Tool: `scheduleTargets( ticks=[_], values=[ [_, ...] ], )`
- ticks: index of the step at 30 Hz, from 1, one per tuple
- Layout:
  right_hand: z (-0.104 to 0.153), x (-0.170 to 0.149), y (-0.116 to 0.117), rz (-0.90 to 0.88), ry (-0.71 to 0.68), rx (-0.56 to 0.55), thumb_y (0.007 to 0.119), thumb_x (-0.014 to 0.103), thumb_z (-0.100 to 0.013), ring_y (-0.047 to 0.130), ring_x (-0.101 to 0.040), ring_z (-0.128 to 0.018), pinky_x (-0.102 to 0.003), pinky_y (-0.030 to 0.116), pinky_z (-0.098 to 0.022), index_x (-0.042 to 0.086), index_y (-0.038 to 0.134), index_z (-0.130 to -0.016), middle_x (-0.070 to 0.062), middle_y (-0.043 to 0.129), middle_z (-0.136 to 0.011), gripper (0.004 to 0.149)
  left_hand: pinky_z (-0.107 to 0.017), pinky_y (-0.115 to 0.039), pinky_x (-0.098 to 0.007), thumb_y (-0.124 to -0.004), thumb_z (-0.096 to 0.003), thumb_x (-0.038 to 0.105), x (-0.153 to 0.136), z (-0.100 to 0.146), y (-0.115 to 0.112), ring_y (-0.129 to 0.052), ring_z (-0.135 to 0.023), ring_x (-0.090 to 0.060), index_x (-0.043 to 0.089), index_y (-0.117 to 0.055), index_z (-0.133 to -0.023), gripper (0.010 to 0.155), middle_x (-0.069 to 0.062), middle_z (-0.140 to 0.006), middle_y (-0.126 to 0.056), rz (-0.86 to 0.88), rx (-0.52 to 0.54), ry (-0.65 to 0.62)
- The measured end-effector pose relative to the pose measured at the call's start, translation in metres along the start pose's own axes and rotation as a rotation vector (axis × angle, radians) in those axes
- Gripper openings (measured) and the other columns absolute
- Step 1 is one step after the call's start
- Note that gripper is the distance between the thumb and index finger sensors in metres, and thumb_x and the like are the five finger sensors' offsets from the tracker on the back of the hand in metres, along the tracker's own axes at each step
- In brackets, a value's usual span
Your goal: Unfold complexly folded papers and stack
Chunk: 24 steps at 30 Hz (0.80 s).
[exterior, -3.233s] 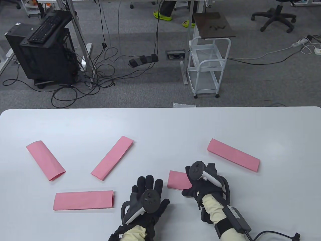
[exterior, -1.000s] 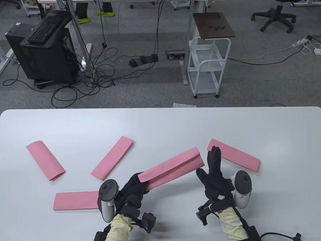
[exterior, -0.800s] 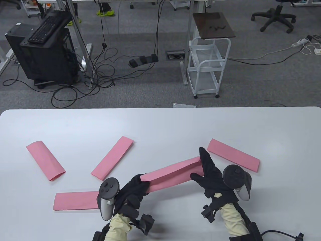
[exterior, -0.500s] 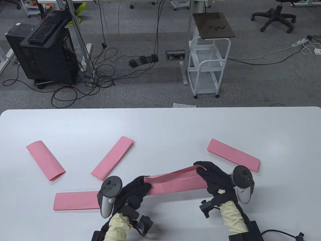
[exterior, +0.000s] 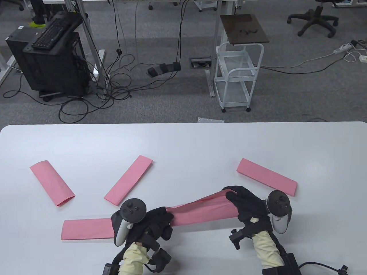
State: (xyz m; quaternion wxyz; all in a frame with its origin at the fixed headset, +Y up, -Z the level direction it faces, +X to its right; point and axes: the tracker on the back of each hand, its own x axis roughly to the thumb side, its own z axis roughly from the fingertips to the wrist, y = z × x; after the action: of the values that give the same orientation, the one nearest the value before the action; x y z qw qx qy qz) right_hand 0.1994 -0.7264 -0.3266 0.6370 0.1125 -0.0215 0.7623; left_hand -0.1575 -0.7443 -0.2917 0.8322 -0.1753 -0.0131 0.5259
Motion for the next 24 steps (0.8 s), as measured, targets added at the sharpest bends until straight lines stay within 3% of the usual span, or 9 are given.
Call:
scheduleTargets(
  ticks=[2,4,5,7,10,12,16,20,24],
  values=[
    [0.000,-0.003,0.001,-0.051,0.008,0.018,0.077,0.033,-0.048,0.078,-0.036,-0.079,-0.064,0.034,-0.074,0.013,0.086,-0.077,-0.007,0.090,-0.067,0.037,-0.071,-0.064,-0.049,-0.068,-0.0581,0.044,-0.007,0.000,-0.004,-0.096,-0.079,-0.031,0.011,-0.071,-0.098,0.052,-0.004,-0.084,-0.097,0.195,-0.069,-0.008],
    [0.000,-0.007,0.002,-0.070,0.015,0.040,0.077,0.034,-0.048,0.076,-0.037,-0.083,-0.065,0.032,-0.074,0.013,0.087,-0.077,-0.008,0.090,-0.069,0.037,-0.073,-0.063,-0.049,-0.057,-0.0569,0.063,-0.010,0.000,-0.005,-0.094,-0.083,-0.032,0.009,-0.069,-0.099,0.070,-0.005,-0.089,-0.093,0.232,-0.020,-0.014],
    [0.000,-0.008,0.003,-0.070,0.022,0.049,0.077,0.034,-0.048,0.075,-0.038,-0.085,-0.065,0.031,-0.074,0.013,0.087,-0.077,-0.009,0.090,-0.070,0.038,-0.073,-0.064,-0.048,-0.056,-0.0562,0.065,-0.010,0.001,-0.004,-0.095,-0.081,-0.031,0.009,-0.070,-0.098,0.072,-0.004,-0.087,-0.095,0.235,0.036,-0.009],
    [-0.001,-0.009,0.004,-0.078,0.026,0.052,0.077,0.034,-0.048,0.074,-0.038,-0.086,-0.065,0.031,-0.073,0.013,0.087,-0.077,-0.011,0.090,-0.070,0.038,-0.072,-0.066,-0.048,-0.064,-0.0565,0.058,-0.009,0.001,-0.003,-0.097,-0.079,-0.030,0.011,-0.074,-0.095,0.062,-0.002,-0.083,-0.097,0.203,0.092,-0.011],
    [-0.002,-0.008,0.003,-0.089,0.045,0.049,0.078,0.033,-0.048,0.073,-0.039,-0.087,-0.066,0.031,-0.073,0.012,0.088,-0.077,-0.011,0.091,-0.072,0.038,-0.075,-0.063,-0.046,-0.071,-0.0569,0.033,-0.007,0.001,-0.003,-0.093,-0.085,-0.027,0.018,-0.068,-0.098,0.044,0.001,-0.090,-0.091,0.197,0.088,-0.006],
    [-0.004,-0.007,0.000,-0.063,0.063,0.046,0.077,0.034,-0.048,0.073,-0.039,-0.088,-0.066,0.031,-0.073,0.012,0.088,-0.078,-0.010,0.092,-0.072,0.039,-0.079,-0.056,-0.045,-0.072,-0.0555,0.026,-0.006,0.002,-0.007,-0.085,-0.092,-0.023,0.028,-0.056,-0.102,0.050,0.007,-0.096,-0.082,0.227,0.077,-0.021],
    [-0.010,-0.004,-0.008,-0.089,0.093,0.006,0.077,0.034,-0.048,0.076,-0.038,-0.085,-0.065,0.033,-0.073,0.010,0.088,-0.077,-0.011,0.092,-0.068,0.039,-0.080,-0.054,-0.045,-0.073,-0.0536,0.025,-0.003,0.001,-0.011,-0.085,-0.092,-0.020,0.034,-0.033,-0.107,0.068,0.011,-0.091,-0.081,0.127,0.079,-0.058],
    [-0.017,-0.002,-0.020,-0.073,0.155,-0.068,0.077,0.034,-0.049,0.082,-0.036,-0.076,-0.064,0.036,-0.072,0.005,0.086,-0.075,-0.011,0.093,-0.060,0.040,-0.082,-0.048,-0.047,-0.071,-0.0530,0.023,0.002,0.003,-0.018,-0.080,-0.093,-0.021,0.039,-0.015,-0.105,0.078,0.012,-0.090,-0.077,0.093,0.015,-0.134],
    [-0.027,-0.001,-0.025,-0.033,0.237,-0.054,0.077,0.033,-0.049,0.088,-0.033,-0.068,-0.063,0.041,-0.071,0.002,0.088,-0.072,-0.009,0.096,-0.053,0.039,-0.082,-0.045,-0.051,-0.070,-0.0532,0.022,0.002,0.009,-0.016,-0.078,-0.093,-0.022,0.042,-0.008,-0.103,0.082,0.011,-0.090,-0.074,0.089,0.019,-0.249]
  ],
)
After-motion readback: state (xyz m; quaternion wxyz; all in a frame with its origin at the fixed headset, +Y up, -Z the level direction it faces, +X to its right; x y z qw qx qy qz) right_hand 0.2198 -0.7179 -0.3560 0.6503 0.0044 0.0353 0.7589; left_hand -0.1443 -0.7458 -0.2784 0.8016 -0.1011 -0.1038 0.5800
